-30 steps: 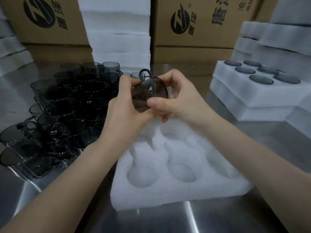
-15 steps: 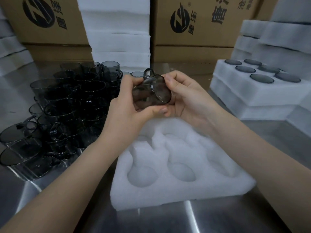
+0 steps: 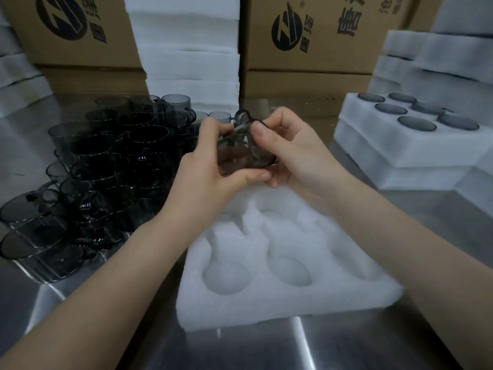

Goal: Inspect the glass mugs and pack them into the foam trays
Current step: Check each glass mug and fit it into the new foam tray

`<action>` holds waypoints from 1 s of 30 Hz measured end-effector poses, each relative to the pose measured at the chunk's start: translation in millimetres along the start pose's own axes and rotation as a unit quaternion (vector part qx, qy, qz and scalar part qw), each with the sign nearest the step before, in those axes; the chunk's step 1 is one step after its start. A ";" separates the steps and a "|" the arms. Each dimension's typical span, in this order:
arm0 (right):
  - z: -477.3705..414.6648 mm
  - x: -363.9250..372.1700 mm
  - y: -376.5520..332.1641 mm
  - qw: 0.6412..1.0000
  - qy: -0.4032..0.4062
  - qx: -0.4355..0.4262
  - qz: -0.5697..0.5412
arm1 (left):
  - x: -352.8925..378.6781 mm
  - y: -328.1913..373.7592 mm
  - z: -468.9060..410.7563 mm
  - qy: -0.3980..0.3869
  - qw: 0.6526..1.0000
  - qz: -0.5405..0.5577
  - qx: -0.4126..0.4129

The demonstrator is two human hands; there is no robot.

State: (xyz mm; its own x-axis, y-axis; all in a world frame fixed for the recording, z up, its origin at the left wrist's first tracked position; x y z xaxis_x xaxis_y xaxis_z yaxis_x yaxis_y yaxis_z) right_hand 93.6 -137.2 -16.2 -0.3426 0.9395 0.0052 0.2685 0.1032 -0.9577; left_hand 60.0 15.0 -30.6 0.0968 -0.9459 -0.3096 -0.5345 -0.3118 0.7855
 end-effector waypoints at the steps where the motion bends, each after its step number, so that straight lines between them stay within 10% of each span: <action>1: 0.3 -0.4 -0.8 1.000 0.009 -0.011 0.006 | 0.4 1.3 0.0 -0.003 1.000 0.001 0.004; 18: -3.1 -4.7 -0.4 0.998 -0.031 0.038 -0.047 | -0.9 5.0 2.5 -0.076 0.987 -0.024 0.142; 30: -5.1 -2.0 -2.6 0.993 -0.057 0.042 -0.096 | -20.4 14.7 -7.5 -0.033 0.990 0.128 -0.056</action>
State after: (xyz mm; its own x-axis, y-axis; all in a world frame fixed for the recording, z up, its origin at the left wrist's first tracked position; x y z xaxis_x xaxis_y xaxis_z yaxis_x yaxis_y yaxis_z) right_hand 98.2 -137.7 -12.2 -0.4812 0.8614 0.1626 0.1141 0.2455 -0.9627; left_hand 56.4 29.0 -8.7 -0.0866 -0.9885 -0.1236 -0.4384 -0.0736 0.8958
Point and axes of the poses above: each hand's wrist, its own z-axis away from the middle knuckle, its own x-axis out of the palm, y = z × x, the point moved 2 cm from there along -z, towards the middle knuckle, and after that the axes turned 1 degree about x, right-handed, at the moved point
